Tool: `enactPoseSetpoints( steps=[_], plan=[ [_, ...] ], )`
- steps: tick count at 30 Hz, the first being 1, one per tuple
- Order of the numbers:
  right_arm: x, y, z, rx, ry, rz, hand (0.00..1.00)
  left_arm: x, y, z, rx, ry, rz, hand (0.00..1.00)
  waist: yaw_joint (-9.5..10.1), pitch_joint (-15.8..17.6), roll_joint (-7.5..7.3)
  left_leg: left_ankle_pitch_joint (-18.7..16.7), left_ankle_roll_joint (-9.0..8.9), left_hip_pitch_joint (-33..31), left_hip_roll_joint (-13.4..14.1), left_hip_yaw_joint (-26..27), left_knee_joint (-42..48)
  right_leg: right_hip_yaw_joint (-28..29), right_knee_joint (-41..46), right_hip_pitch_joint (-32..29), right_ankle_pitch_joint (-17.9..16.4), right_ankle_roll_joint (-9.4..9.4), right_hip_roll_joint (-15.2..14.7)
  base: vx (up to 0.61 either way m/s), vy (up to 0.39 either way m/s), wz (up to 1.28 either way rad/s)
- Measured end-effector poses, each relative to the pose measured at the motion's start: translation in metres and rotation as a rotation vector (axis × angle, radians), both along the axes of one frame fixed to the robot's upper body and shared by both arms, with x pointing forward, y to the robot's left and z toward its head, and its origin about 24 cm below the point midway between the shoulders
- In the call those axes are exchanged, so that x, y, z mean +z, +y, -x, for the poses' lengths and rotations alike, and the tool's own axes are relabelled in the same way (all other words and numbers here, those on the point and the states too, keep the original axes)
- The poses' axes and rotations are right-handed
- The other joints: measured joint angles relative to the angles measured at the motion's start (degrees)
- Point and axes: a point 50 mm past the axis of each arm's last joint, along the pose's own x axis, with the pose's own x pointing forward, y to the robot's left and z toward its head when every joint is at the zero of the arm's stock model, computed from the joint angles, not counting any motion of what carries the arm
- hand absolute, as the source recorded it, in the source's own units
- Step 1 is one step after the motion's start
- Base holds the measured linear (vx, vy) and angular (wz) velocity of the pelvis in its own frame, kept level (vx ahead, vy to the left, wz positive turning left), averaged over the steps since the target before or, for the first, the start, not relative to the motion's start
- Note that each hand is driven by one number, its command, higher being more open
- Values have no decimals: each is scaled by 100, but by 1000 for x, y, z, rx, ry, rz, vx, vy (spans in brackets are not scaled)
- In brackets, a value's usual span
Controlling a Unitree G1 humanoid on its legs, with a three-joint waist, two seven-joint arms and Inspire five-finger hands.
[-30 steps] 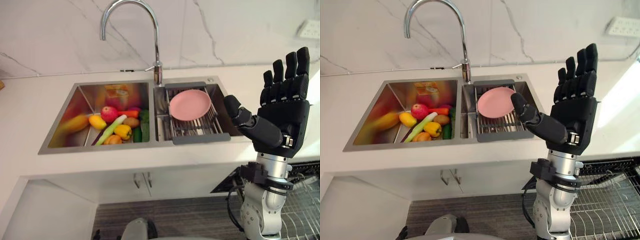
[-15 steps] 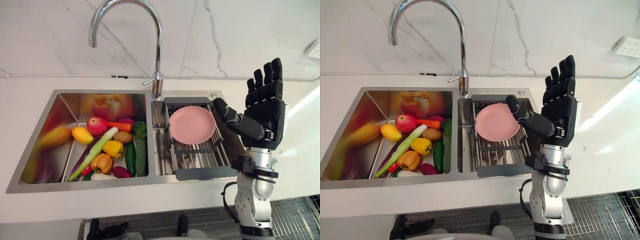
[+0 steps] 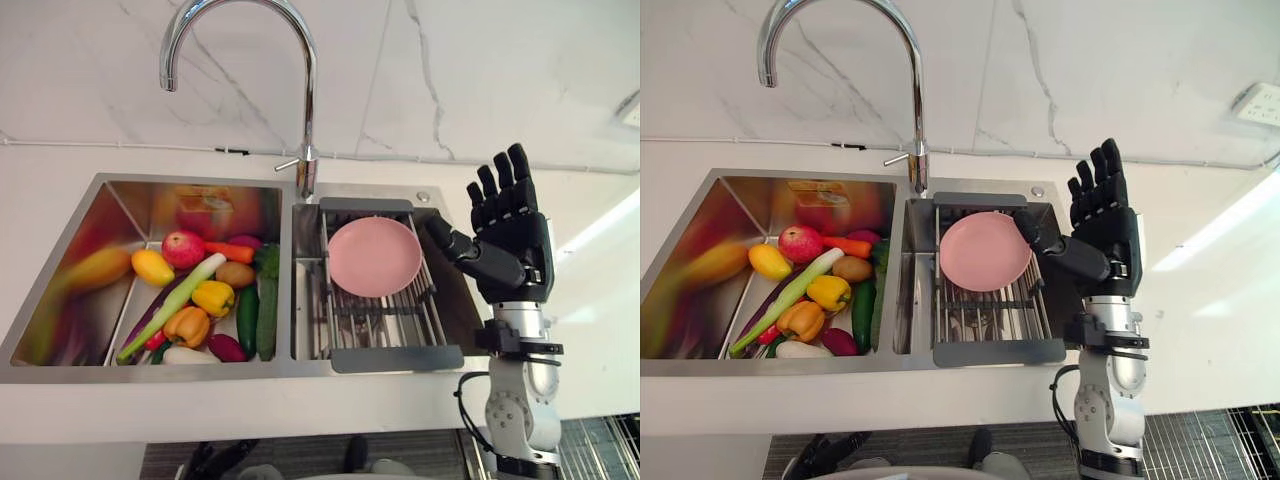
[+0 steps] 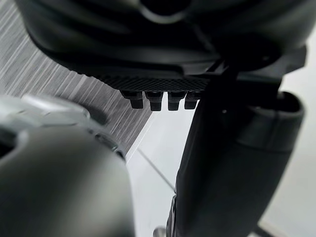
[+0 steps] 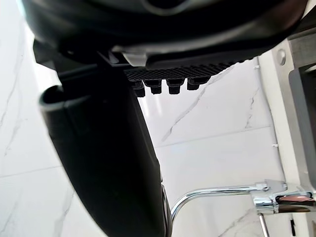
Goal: Walk over to the sink, pick up the cup, carry it to the dishwasher, place the cup inside the dishwasher, then close the dishwasher door
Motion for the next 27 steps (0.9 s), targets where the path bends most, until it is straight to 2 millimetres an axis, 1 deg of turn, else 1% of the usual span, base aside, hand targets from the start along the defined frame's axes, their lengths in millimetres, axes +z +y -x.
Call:
enactPoseSetpoints(
  steps=[3,6,8,9,11,12,13,14,16,17,18,20,21,24,25,27],
  plan=[
    [-1,-4,2,-48,36,135,100,-1,-1,1,-20,7,3,100,-18,-61,-12,5,-7,77,-21,98,-117,75,-11,-9,17,25,7,8,22,-15],
    [1,-11,6,-102,68,336,100,-1,1,3,-50,26,-9,100,-21,-158,-30,7,-4,131,-72,206,-160,162,-17,-14,61,55,-18,-9,45,-17],
    [12,-16,10,-125,66,537,100,-2,2,1,-61,39,-13,100,-39,-179,-49,13,6,133,-102,273,-169,205,-20,-52,133,67,-32,-52,30,-17],
    [15,-17,11,-131,60,592,100,-2,3,1,-63,41,-15,100,-48,-185,-59,17,12,132,-110,291,-173,219,-20,-65,145,66,-36,-67,17,-17],
    [32,-19,14,-169,23,853,100,-1,5,1,-76,52,-21,100,-118,-205,-90,31,35,128,-121,315,-182,263,-21,-92,190,59,-40,-77,6,-9],
    [36,-18,15,-183,6,939,100,-1,5,1,-75,52,-22,100,-137,-213,-102,34,39,125,-123,320,-183,272,-21,-99,192,58,-40,-86,-6,-6],
    [46,-16,17,-202,-36,1080,100,-1,6,1,-71,52,-24,100,-164,-223,-118,42,48,122,-124,328,-184,282,-22,-108,213,60,-37,-73,-10,-6],
    [51,-14,19,-210,-64,1146,100,-1,8,2,-69,53,-27,100,-171,-234,-127,58,44,116,-125,336,-189,297,-21,-124,221,54,-37,-120,-23,-8],
    [67,-6,24,-202,-172,1350,100,0,11,3,-82,62,-42,100,-182,-275,-182,111,38,99,-124,365,-201,315,-23,-168,227,34,-37,-119,-29,-6],
    [69,-4,25,-192,-189,1397,100,0,13,3,-86,66,-46,100,-182,-287,-201,128,36,99,-120,366,-206,313,-23,-182,224,30,-35,-121,-43,-1],
    [71,1,27,-159,-230,1549,100,1,17,4,-92,72,-61,100,-187,-338,-264,178,13,98,-112,365,-256,236,-23,-207,103,-57,-32,-117,-51,1],
    [71,6,26,-119,-250,1641,100,1,19,5,-103,80,-70,100,-172,-376,-313,217,-23,98,-84,398,-298,34,-22,-220,101,-62,-47,-114,-53,-8],
    [68,12,25,-71,-259,1691,100,1,19,10,-113,99,-77,100,-174,-411,-358,238,-60,105,-47,456,-326,-65,-22,-236,127,-100,-36,-60,-37,-14],
    [63,15,23,-44,-245,1748,100,0,20,14,-116,123,-82,100,-180,-427,-380,265,-104,106,-9,459,-350,-82,-22,-247,136,-148,6,-18,-34,-5],
    [58,16,20,-40,-228,1822,100,0,20,16,-131,133,-88,100,-181,-443,-360,273,-116,101,3,459,-359,-82,-22,-263,177,-126,24,1,-19,-4],
    [51,17,15,-29,-205,1883,100,0,19,16,-140,138,-89,100,-183,-454,-350,277,-121,102,8,463,-368,-80,-22,-269,216,-175,33,2,1,-2]
  ],
)
